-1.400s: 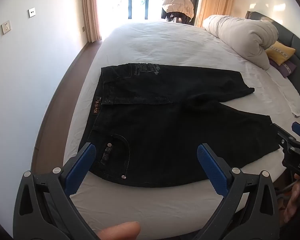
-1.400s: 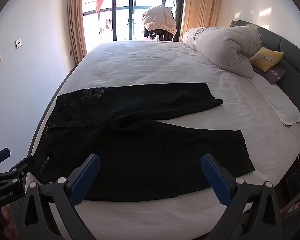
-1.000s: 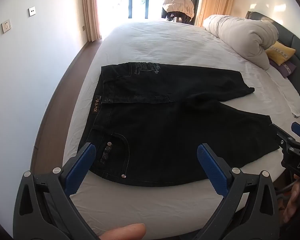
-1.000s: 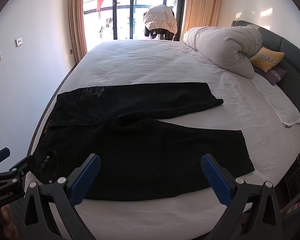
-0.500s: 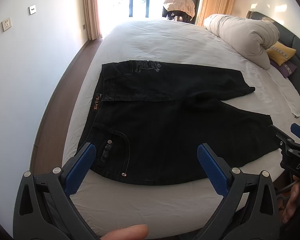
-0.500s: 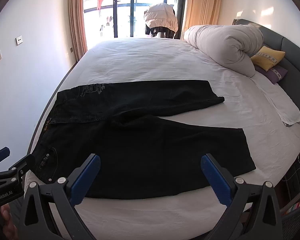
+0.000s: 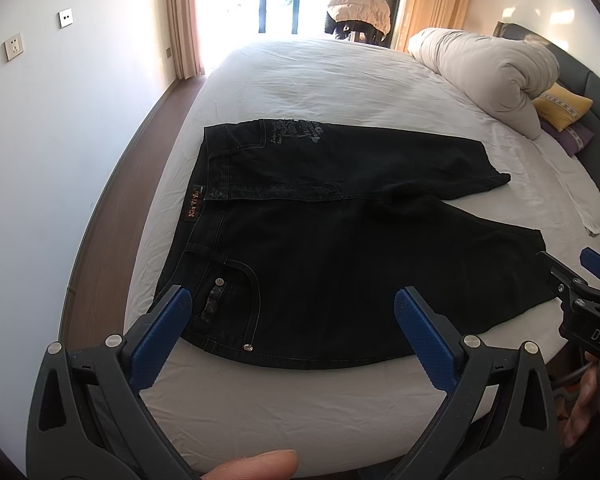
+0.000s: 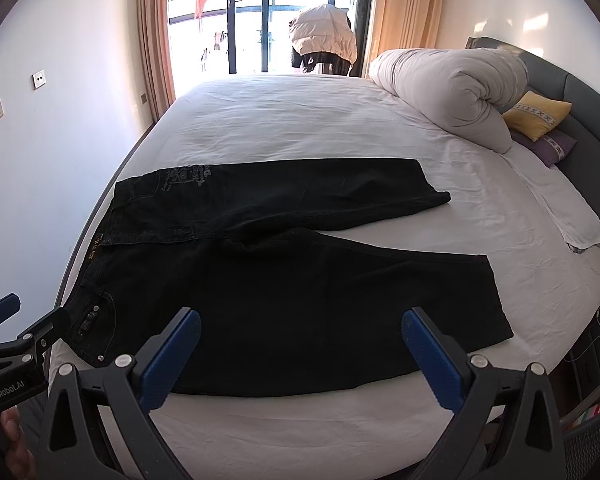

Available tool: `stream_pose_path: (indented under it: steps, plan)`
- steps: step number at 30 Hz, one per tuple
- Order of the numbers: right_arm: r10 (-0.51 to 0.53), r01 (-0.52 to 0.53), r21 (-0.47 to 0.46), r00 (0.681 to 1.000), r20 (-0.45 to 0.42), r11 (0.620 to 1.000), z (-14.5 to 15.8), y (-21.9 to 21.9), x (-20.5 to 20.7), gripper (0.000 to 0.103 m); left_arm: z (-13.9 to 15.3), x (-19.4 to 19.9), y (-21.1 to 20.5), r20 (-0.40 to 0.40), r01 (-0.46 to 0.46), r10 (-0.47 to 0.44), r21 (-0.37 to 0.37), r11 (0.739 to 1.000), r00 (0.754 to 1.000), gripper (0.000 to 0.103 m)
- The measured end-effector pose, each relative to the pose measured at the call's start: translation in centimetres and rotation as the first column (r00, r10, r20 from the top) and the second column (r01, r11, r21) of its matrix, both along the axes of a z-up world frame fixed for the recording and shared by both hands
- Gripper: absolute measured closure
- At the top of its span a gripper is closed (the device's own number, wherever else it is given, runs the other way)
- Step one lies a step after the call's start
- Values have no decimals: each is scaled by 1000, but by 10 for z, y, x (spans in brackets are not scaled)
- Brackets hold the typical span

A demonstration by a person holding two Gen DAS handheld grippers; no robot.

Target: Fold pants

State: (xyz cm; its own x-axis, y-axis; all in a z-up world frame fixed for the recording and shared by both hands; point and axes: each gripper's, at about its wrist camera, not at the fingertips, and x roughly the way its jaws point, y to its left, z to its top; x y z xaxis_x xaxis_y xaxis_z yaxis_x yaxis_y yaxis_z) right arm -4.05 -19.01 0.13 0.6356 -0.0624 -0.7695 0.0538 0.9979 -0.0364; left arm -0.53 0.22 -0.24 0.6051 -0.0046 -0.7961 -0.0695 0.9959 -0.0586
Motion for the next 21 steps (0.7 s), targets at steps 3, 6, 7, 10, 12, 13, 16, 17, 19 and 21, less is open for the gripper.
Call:
stream_pose_path:
  steps: [3,6,7,10,12,13,16,17,19,21]
  plan:
    - [1,-1,0,1000,0,1000,-1,0,-1,0,0,0,0,0,0,0,-1,1000,1000,0]
    - [0,0,1,1000,-1,1000,-1,0,-1,0,0,0,0,-1,0,0,-1,1000,1000,0]
    - [0,0,0,1000,-1,1000,-1,0,-1,0,0,0,0,-1,0,0,-1,1000,1000,0]
    - [0,0,0,1000,-3,1000,-3,2,-2,0,0,0,0,-1,-1,1,-1,1000,1000,0]
    - [1,-1,0,1000,-3,1000,-6,4,-5,0,0,1,0,-2,0,0,-2,1000,1000,0]
    - [1,-1,0,1000,-4,1000,-6,4,-5,0,0,0,0,-2,0,0,-1,1000,1000,0]
    - [1,-1,0,1000,-4,1000,-6,4,-4,0,0,1,1,-2,0,0,-2,1000,1000,0]
    - [1,-1,0,1000,-4,1000,-6,4,-4,0,0,0,1,-2,-1,1,-2,1000,1000,0]
    - [1,-1,0,1000,-5,1000,-5,4,-4,0,0,0,1,-2,0,0,-2,1000,1000,0]
    - [1,-1,0,1000,-5,1000,-6,4,-4,0,0,1,0,-2,0,0,-1,1000,1000,0]
